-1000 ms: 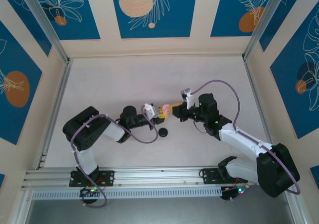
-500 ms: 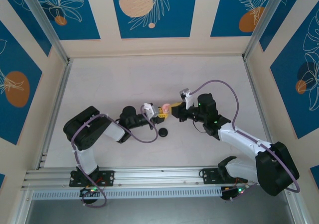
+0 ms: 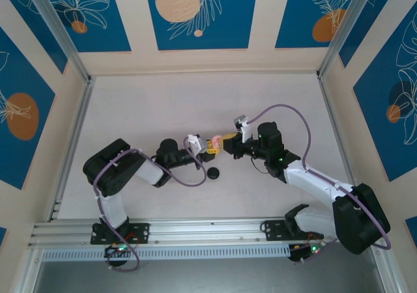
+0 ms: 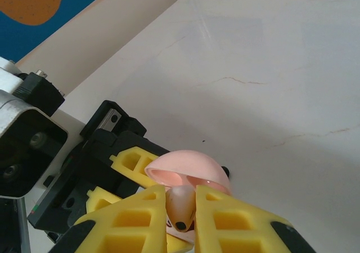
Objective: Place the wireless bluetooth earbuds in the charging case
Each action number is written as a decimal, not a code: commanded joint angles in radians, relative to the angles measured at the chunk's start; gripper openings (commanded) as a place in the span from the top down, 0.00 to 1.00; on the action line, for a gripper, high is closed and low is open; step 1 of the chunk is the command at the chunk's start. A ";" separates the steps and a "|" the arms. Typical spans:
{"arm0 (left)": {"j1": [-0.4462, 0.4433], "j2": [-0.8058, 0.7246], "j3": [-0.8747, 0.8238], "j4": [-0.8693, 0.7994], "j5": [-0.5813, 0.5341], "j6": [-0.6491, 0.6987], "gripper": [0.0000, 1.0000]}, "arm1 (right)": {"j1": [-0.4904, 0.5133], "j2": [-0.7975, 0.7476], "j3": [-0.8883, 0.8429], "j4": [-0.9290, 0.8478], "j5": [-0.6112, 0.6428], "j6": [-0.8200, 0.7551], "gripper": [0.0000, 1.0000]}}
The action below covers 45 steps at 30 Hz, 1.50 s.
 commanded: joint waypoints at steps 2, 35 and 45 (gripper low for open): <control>-0.012 -0.023 0.003 0.055 0.012 -0.014 0.85 | 0.007 0.013 -0.007 0.016 -0.027 -0.023 0.85; -0.012 -0.089 0.006 0.055 0.054 -0.078 0.84 | 0.008 -0.056 -0.081 0.038 0.018 -0.056 0.84; -0.012 -0.094 0.008 0.055 0.073 -0.073 0.84 | 0.004 -0.075 -0.083 0.028 -0.012 -0.058 0.75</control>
